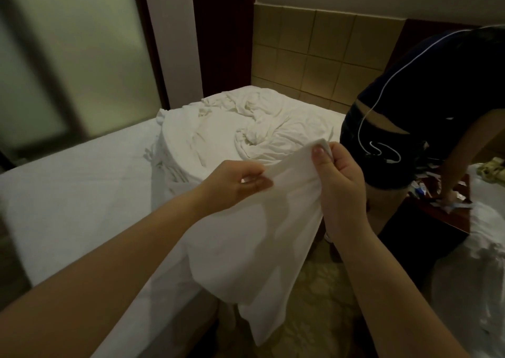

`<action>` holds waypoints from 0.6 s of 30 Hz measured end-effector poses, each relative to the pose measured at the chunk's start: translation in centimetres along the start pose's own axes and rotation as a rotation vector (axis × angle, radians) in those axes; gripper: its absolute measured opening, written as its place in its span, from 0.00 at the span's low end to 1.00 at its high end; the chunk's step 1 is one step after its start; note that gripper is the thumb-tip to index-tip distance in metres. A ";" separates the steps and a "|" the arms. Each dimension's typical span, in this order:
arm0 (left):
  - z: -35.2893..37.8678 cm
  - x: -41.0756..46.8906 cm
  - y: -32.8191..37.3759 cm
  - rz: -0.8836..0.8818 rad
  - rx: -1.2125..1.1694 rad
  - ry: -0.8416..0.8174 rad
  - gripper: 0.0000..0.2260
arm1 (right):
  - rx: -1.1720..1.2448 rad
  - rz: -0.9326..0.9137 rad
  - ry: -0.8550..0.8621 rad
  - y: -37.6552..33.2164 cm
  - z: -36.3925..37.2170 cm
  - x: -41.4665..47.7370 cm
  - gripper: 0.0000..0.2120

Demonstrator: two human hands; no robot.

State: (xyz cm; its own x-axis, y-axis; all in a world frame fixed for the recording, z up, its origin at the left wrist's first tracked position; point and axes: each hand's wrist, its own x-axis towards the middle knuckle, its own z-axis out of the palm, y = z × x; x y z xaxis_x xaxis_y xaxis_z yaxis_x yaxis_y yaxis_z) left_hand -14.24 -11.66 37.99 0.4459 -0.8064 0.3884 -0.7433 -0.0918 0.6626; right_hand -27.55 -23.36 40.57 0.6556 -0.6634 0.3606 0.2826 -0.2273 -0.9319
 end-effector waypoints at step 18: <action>-3.3 -2.1 6.1 0.015 0.067 0.198 0.04 | 0.006 0.204 -0.057 -1.2 0.4 2.3 0.08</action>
State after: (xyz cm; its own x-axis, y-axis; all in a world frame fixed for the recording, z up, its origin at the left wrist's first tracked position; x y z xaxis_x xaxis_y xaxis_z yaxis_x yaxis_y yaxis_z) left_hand -18.06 -8.62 43.34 0.5190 -0.6781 0.5203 -0.7791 -0.1250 0.6142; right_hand -26.12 -24.35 42.50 0.7382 -0.6537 0.1667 0.1442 -0.0885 -0.9856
